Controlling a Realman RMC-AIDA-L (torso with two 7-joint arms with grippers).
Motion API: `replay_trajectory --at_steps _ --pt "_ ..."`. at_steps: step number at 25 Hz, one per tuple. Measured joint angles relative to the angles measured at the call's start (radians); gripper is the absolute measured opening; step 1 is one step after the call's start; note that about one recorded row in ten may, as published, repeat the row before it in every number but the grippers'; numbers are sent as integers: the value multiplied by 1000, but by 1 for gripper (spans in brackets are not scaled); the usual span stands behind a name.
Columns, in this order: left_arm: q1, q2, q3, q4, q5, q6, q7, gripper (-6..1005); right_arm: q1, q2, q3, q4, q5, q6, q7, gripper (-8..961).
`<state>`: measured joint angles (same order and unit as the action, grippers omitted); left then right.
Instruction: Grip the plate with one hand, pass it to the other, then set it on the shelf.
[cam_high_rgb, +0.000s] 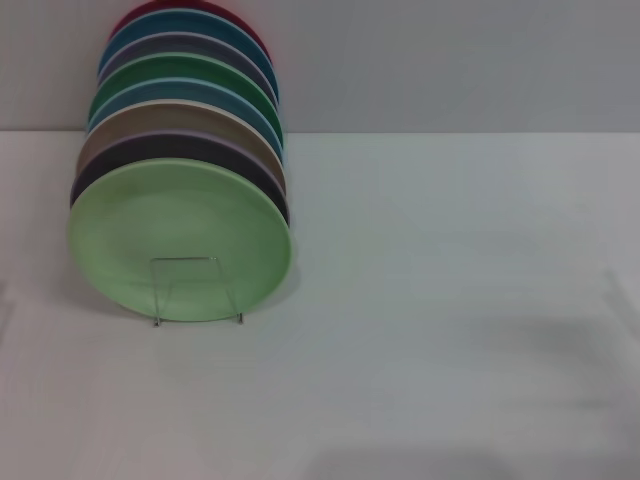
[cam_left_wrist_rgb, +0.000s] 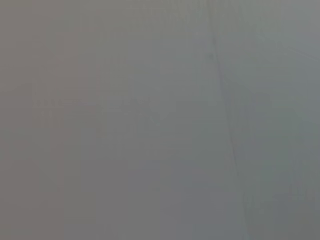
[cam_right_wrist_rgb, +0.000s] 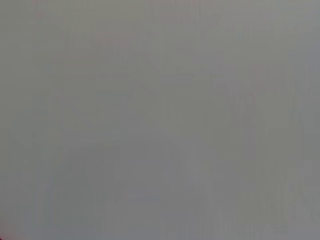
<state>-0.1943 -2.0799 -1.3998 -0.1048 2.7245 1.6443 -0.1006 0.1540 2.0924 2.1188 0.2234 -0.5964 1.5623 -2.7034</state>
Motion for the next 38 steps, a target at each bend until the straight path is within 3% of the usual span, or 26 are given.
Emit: replay_trajectory --at_steps 38 --pt "0 0 5 -12 -7 -23 0 814 12 0 2 -3 -1 4 4 836"
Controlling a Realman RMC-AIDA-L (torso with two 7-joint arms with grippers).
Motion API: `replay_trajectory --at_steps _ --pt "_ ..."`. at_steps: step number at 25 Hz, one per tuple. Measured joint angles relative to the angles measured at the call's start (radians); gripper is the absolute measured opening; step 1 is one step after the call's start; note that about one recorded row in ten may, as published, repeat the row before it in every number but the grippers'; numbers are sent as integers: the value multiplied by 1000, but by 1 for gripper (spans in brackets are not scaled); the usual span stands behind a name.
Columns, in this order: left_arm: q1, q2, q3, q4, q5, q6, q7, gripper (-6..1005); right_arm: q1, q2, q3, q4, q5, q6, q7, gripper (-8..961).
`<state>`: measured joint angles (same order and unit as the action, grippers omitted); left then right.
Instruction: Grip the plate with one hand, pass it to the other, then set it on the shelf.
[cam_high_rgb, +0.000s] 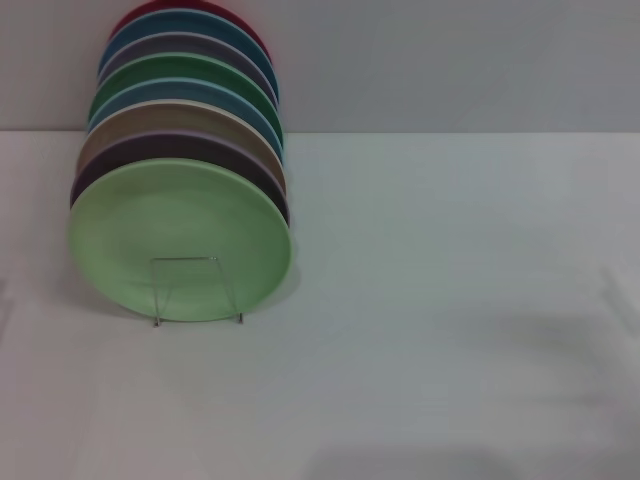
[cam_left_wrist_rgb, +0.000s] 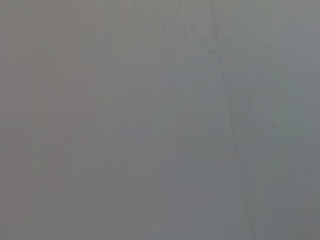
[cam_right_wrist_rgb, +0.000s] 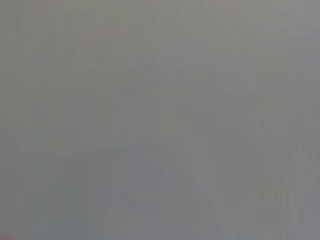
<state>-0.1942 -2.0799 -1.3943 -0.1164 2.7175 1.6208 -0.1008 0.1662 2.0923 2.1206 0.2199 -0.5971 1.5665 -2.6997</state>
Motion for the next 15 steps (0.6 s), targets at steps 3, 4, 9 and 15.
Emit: replay_trajectory --at_steps 3,4,9,15 --pt "1 0 0 0 1 0 0 814 -1 0 -4 -1 -1 0 0 836" --pt "1 0 0 0 1 0 0 814 -2 0 -4 -1 -1 0 0 836" --pt "1 0 0 1 5 0 -1 814 -4 0 -4 -1 -2 0 3 837" --pt "1 0 1 1 5 0 -1 814 -7 0 -4 -1 -1 3 4 837"
